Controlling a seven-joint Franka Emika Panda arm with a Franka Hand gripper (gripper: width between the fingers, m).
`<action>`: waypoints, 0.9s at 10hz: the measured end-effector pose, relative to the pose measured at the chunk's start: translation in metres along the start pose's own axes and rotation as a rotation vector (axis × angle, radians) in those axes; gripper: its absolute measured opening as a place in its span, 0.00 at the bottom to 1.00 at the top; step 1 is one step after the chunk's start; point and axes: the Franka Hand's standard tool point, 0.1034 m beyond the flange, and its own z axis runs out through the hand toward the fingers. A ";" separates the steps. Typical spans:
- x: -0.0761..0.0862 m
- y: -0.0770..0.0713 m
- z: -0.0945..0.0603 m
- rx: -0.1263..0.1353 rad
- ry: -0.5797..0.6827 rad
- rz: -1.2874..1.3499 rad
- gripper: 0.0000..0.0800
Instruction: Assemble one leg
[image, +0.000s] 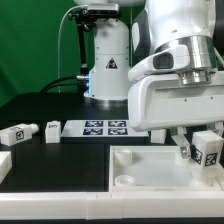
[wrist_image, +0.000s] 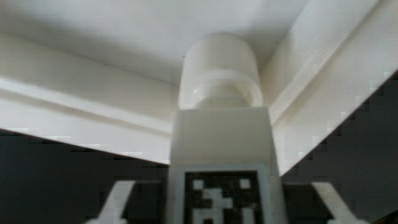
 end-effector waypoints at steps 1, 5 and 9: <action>0.002 0.001 0.001 -0.005 0.024 0.001 0.36; 0.012 -0.004 -0.008 -0.006 0.040 -0.005 0.37; 0.012 0.000 -0.009 -0.009 0.041 -0.008 0.80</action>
Offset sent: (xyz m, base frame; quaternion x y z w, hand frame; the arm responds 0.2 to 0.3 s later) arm -0.0021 0.0003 0.0156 -0.0130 -0.0229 0.0035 0.9996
